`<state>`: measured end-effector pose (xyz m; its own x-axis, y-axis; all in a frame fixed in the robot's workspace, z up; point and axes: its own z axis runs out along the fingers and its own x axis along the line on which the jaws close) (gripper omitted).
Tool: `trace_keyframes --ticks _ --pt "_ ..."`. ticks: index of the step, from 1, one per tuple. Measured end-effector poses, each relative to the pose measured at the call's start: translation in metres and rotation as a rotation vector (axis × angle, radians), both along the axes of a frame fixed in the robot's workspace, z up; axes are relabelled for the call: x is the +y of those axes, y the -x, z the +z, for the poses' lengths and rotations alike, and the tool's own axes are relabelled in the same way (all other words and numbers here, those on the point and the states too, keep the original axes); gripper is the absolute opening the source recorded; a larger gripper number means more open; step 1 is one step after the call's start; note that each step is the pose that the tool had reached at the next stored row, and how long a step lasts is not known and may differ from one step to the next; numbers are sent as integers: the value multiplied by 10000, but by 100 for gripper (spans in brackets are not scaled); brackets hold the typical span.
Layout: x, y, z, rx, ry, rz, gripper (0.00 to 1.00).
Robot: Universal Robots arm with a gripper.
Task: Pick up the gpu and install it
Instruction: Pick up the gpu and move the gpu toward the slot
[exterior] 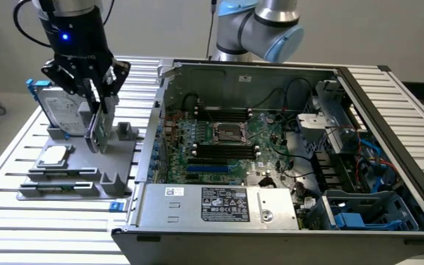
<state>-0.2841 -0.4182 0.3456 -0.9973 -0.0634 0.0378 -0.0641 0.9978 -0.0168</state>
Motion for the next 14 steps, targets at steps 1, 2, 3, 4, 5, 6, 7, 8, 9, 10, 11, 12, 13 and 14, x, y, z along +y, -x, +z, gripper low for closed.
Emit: trace_keyframes --ticks 1,2,3,4,5,6,7,8,9,10,11,12,13,14 --pt "0 2 48 -1 -1 -4 26" --pt "0 2 93 0 0 -6 26" --pt "0 3 136 0 0 -9 26" --pt "0 3 181 -1 -1 -11 26" --pt "0 4 226 1 0 -11 26" --pt "1 4 271 0 0 -11 26" --pt "1 3 307 -2 -1 -11 26" --pt "1 3 338 0 0 -11 26" --pt "1 3 370 -1 -1 -11 26" --pt "1 -2 404 0 -1 -10 26" --pt "1 -18 441 5 1 -12 26" --pt "0 -44 475 16 0 -11 26" --pt "-1 -74 513 26 -1 -11 26" --pt "-1 -108 550 39 -2 -11 26"
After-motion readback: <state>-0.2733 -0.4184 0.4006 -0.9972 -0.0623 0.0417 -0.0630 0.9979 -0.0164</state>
